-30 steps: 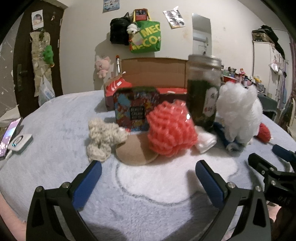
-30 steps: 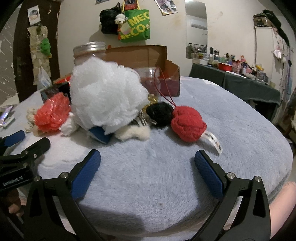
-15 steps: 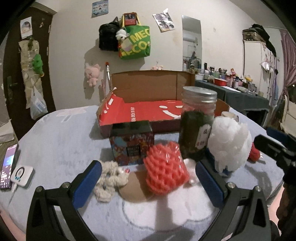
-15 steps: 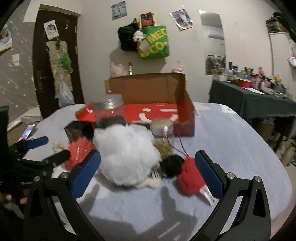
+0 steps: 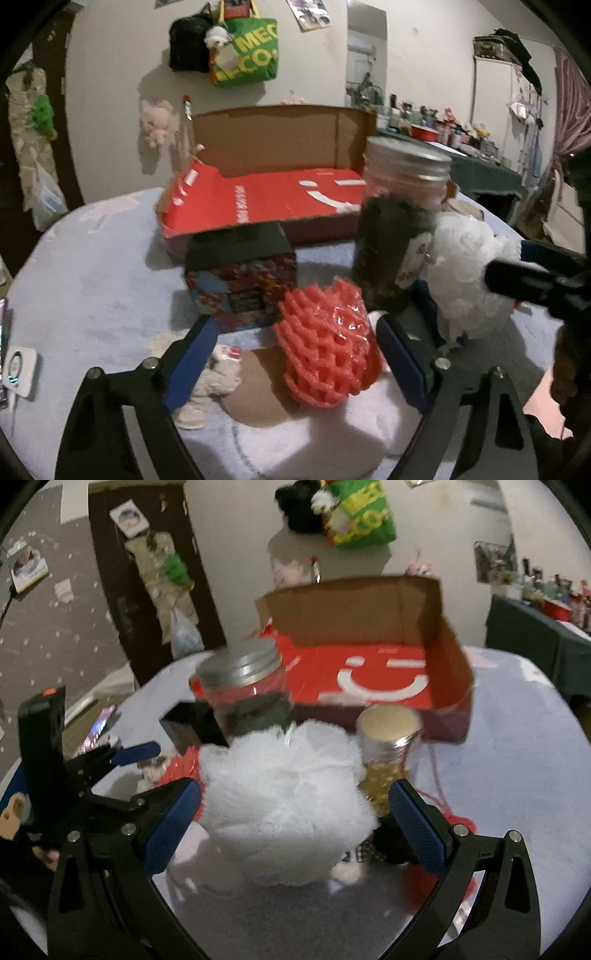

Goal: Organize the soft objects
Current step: 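Grasp the pink mesh net with left tool while right tool grasps white bath puff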

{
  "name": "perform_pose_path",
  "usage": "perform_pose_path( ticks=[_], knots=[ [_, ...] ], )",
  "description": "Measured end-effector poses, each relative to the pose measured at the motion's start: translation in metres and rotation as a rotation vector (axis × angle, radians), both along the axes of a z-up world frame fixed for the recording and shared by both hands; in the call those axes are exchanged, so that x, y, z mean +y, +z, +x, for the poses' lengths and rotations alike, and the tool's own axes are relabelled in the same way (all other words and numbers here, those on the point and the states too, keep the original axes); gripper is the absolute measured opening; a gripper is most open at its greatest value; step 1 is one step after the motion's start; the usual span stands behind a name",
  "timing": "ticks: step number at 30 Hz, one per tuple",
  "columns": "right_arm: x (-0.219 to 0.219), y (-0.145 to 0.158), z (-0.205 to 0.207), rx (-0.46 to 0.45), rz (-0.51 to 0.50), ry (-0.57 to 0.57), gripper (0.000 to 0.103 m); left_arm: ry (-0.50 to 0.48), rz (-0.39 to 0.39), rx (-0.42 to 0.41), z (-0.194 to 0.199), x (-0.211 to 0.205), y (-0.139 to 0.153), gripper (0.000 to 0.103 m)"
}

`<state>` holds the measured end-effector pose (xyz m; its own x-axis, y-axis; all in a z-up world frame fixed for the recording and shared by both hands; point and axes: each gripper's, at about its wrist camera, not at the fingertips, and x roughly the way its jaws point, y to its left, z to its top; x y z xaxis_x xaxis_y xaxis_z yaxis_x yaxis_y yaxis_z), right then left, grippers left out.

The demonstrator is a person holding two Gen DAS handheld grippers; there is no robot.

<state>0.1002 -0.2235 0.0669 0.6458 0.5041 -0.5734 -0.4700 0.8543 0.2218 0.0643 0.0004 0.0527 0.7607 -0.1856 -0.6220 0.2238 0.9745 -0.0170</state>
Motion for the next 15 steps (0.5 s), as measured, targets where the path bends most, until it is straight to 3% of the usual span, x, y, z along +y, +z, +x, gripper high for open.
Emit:
perform_pose_path(
  ticks=[2, 4, 6, 10, 15],
  knots=[
    [0.003, -0.01, 0.001, 0.026, -0.018, 0.012, 0.102, -0.024, -0.017, 0.016, 0.001, -0.001, -0.003, 0.078],
    [0.006, -0.017, 0.003, 0.053, -0.018, 0.042, 0.088, -0.064, -0.043, 0.034, 0.001, -0.003, -0.004, 0.06],
    [0.008, -0.021, 0.0, 0.065, -0.002, 0.069, 0.078, -0.106, -0.074, 0.058, 0.001, -0.004, -0.004, 0.049],
    [0.008, -0.019, -0.011, 0.04, 0.009, 0.081, 0.06, -0.115, -0.059, 0.042, -0.005, -0.008, -0.001, 0.039],
    [0.001, -0.012, -0.025, 0.009, 0.038, 0.053, 0.051, -0.113, -0.051, 0.012, -0.013, -0.008, 0.008, 0.035]
  ],
)
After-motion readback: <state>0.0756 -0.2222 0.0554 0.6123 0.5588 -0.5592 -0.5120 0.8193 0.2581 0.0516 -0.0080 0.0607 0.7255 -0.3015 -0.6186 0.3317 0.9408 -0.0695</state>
